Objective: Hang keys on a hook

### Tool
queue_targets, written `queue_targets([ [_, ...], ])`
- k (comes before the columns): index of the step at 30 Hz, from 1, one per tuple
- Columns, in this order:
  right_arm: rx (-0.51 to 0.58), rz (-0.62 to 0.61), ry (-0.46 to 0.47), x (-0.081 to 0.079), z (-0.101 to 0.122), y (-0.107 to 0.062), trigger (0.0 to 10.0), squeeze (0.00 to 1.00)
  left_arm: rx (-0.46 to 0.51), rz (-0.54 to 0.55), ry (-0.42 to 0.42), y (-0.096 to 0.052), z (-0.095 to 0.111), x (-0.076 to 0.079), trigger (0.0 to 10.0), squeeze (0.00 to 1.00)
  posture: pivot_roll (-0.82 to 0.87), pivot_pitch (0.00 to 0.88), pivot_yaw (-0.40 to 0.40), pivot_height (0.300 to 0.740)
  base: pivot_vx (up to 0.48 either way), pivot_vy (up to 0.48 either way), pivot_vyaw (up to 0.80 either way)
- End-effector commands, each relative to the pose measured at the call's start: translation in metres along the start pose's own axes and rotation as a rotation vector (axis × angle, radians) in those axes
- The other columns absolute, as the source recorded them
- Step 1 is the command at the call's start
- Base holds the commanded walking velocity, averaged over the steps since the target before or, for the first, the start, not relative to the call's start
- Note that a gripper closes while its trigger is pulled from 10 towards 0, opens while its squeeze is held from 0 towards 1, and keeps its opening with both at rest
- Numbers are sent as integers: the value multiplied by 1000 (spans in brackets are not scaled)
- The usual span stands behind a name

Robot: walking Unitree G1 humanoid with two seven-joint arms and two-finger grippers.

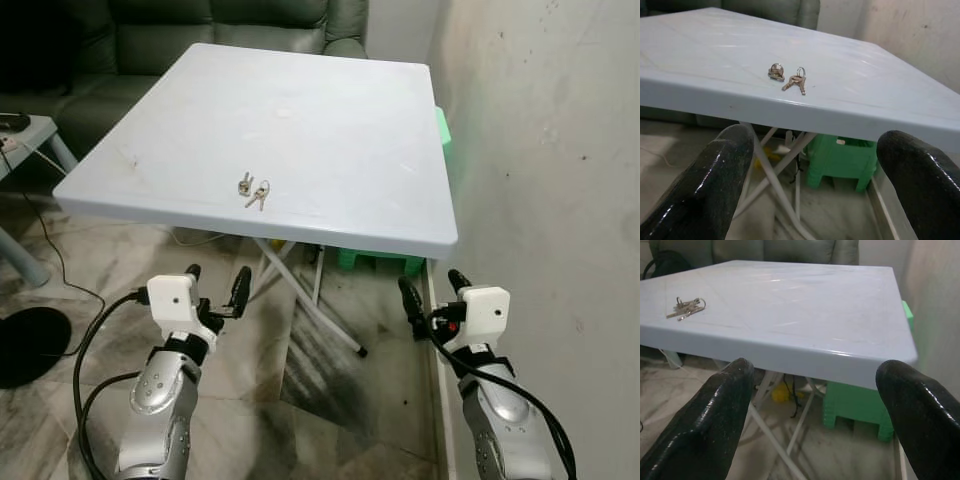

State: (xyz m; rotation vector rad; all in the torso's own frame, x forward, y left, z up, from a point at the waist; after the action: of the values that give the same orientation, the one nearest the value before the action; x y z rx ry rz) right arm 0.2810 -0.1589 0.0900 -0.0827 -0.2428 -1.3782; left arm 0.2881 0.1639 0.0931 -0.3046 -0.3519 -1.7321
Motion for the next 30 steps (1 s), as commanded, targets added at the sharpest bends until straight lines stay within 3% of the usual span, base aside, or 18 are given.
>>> queue_targets([
  [1, 3, -1, 2, -1, 3, 0, 10000, 0, -13, 13, 11, -2, 1, -3, 10000, 0, -11, 69, 7, 740, 0, 454, 0],
  [30, -2, 14, 9, -2, 6, -1, 10000, 0, -26, 20, -1, -2, 3, -2, 10000, 0, -11, 81, 0, 740, 0, 451, 0],
])
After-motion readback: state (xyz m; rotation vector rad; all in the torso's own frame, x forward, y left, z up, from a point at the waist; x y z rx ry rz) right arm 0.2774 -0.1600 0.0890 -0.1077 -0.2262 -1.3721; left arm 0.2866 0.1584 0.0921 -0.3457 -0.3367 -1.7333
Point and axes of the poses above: a point about 5 cm out from each wrist's last joint towards the gripper, its own y axis pointing out of the wrist towards the gripper, its own z axis along the axis of the wrist's last joint, x = y × z, the point moved 1 cm from there along y, pointing out of the wrist towards the gripper, and after that the axes turned 14 degrees about -y, right-handed, at the moved point
